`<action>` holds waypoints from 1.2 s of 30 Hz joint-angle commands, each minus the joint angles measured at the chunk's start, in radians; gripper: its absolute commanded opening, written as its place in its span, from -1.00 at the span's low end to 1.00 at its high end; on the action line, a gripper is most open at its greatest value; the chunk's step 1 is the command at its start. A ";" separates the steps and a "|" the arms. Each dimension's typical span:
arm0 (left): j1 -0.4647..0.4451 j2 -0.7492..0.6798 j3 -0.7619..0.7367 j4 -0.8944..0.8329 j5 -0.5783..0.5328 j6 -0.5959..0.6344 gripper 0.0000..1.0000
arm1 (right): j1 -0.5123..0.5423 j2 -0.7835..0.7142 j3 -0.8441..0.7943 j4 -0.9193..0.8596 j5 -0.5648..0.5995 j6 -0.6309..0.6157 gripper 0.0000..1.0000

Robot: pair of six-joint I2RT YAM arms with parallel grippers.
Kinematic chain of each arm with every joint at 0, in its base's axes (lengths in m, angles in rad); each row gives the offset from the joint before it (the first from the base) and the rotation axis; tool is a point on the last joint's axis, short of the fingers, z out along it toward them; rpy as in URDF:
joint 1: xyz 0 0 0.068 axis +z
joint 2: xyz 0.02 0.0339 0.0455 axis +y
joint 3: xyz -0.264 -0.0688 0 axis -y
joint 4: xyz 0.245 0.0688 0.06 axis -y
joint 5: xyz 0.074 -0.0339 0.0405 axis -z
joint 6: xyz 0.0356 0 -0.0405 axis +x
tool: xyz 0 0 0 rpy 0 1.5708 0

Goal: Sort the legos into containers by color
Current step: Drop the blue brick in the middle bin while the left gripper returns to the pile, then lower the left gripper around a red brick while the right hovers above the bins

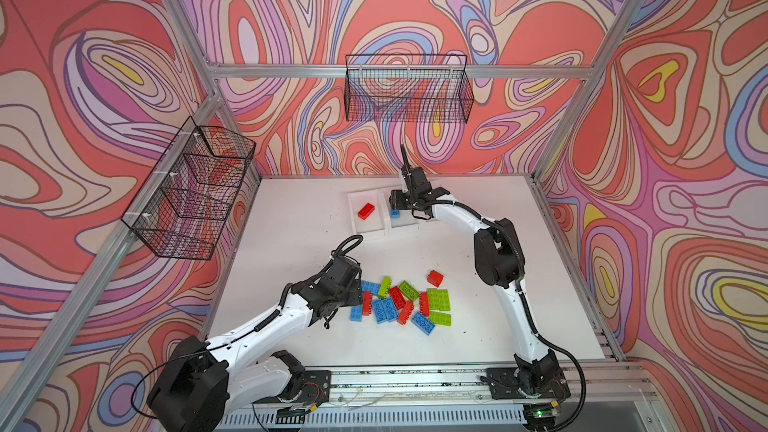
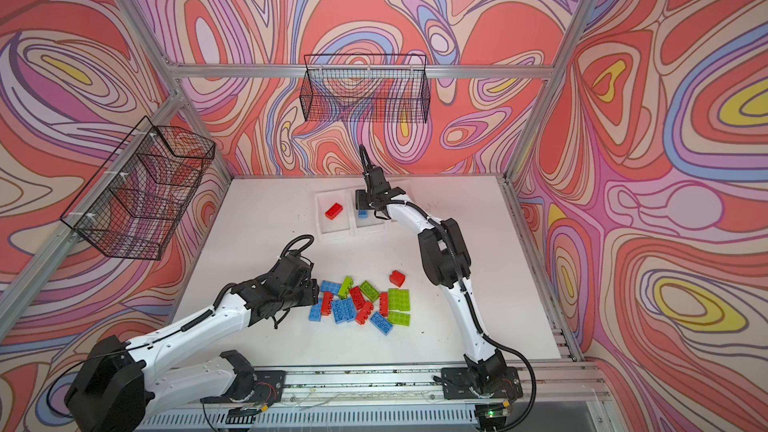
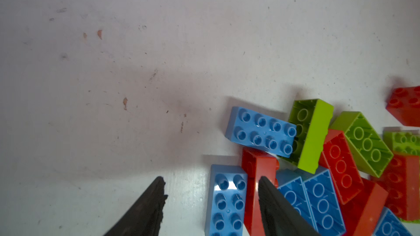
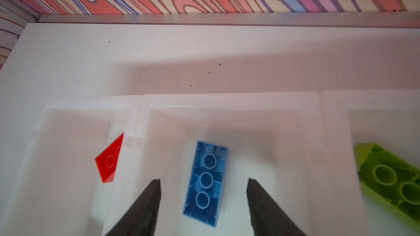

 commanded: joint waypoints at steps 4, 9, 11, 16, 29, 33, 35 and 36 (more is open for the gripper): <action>-0.107 0.030 0.033 -0.008 -0.012 -0.072 0.25 | -0.022 -0.160 -0.127 0.061 0.018 -0.009 0.26; -0.152 0.083 0.049 0.005 -0.019 -0.100 0.14 | -0.033 -0.266 -0.226 0.105 0.030 -0.007 0.22; -0.159 0.108 0.062 0.010 -0.020 -0.095 0.09 | -0.033 -0.292 -0.249 0.112 0.037 -0.010 0.21; -0.158 0.178 0.094 0.015 -0.009 -0.078 -0.02 | -0.043 -0.320 -0.296 0.110 0.047 -0.011 0.19; -0.159 0.259 0.115 0.028 -0.009 -0.053 -0.22 | -0.054 -0.395 -0.400 0.130 0.078 -0.001 0.16; -0.159 0.279 0.124 0.040 -0.001 -0.045 -0.26 | -0.058 -0.419 -0.424 0.128 0.089 -0.002 0.16; -0.159 0.283 0.128 0.041 -0.002 -0.038 -0.29 | -0.060 -0.432 -0.440 0.130 0.096 -0.002 0.15; -0.158 0.281 0.130 0.040 -0.006 -0.033 -0.32 | -0.062 -0.438 -0.448 0.131 0.099 -0.003 0.15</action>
